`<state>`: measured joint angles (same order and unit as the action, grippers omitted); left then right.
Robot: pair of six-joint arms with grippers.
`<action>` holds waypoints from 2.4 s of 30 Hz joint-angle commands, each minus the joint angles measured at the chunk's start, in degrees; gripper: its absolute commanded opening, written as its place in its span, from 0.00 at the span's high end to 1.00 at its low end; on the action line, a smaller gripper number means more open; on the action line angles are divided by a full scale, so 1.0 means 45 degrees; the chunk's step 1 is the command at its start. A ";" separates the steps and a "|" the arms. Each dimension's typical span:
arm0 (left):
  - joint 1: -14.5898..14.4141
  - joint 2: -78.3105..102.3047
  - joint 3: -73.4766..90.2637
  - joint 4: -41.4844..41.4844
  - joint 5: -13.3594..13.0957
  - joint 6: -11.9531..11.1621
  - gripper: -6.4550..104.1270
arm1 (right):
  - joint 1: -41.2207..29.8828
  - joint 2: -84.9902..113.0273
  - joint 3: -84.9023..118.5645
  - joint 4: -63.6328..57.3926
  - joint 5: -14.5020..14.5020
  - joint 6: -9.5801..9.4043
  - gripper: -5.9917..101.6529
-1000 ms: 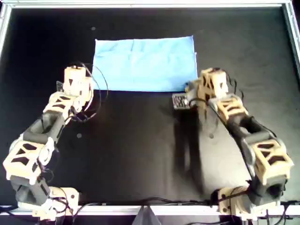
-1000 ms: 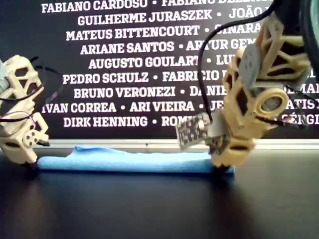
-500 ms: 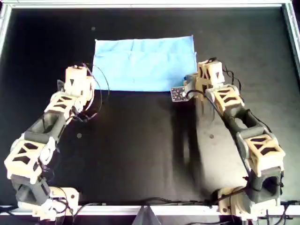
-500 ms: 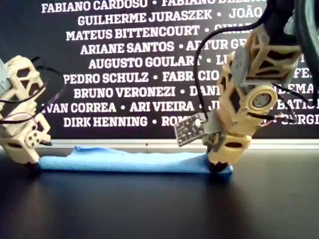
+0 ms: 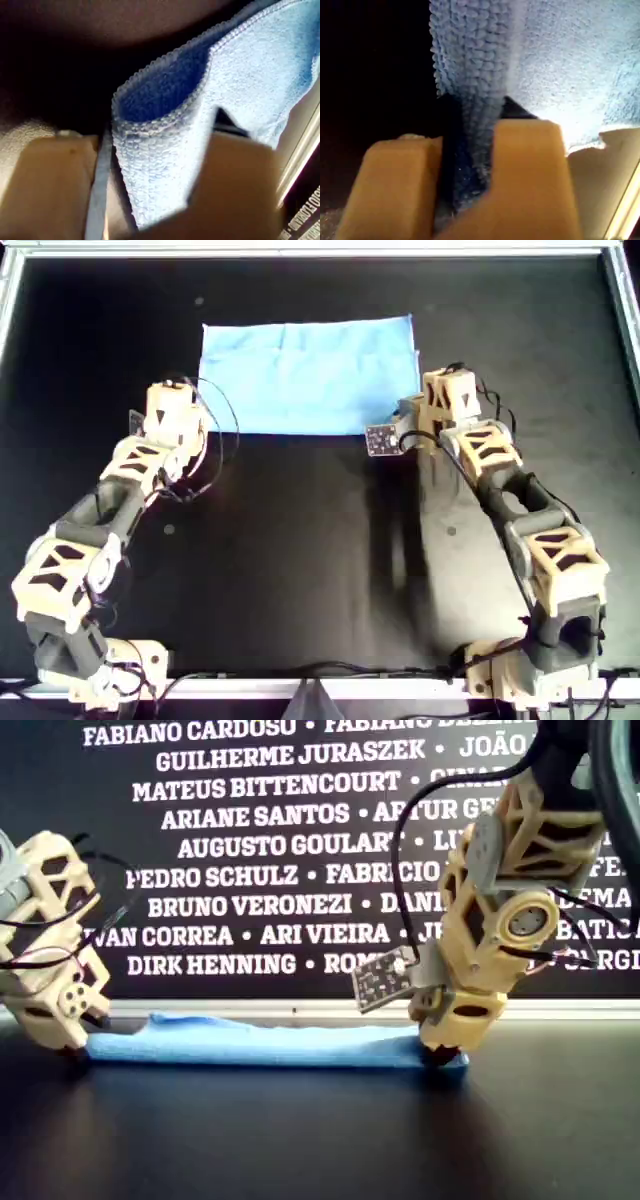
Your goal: Fold a cloth
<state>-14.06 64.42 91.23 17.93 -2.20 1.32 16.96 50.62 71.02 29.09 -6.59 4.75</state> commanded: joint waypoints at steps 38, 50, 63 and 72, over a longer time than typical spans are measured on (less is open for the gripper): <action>-0.1914 0.6895 0.6250 0.0352 0.0176 -0.0098 0.95 | 0.0078 0.7656 0.7031 0.0195 -0.0117 0.0059 0.96; -0.2344 1.0488 0.9277 0.0352 0.0137 -0.0078 0.95 | 0.0098 1.0313 1.0508 0.0195 -0.0117 0.0059 0.96; -0.2324 1.0684 1.0137 0.0352 0.0137 -0.0098 0.93 | 0.0098 1.1211 1.1406 0.0195 -0.0117 0.0078 0.95; -0.2344 1.0703 1.0137 0.0371 0.0137 -0.0098 0.60 | 0.0078 1.1250 1.1445 0.0195 0.0039 -0.0117 0.62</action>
<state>-23.82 109.51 137.37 20.04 -1.23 1.14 16.88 97.29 122.96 29.53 -6.59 4.48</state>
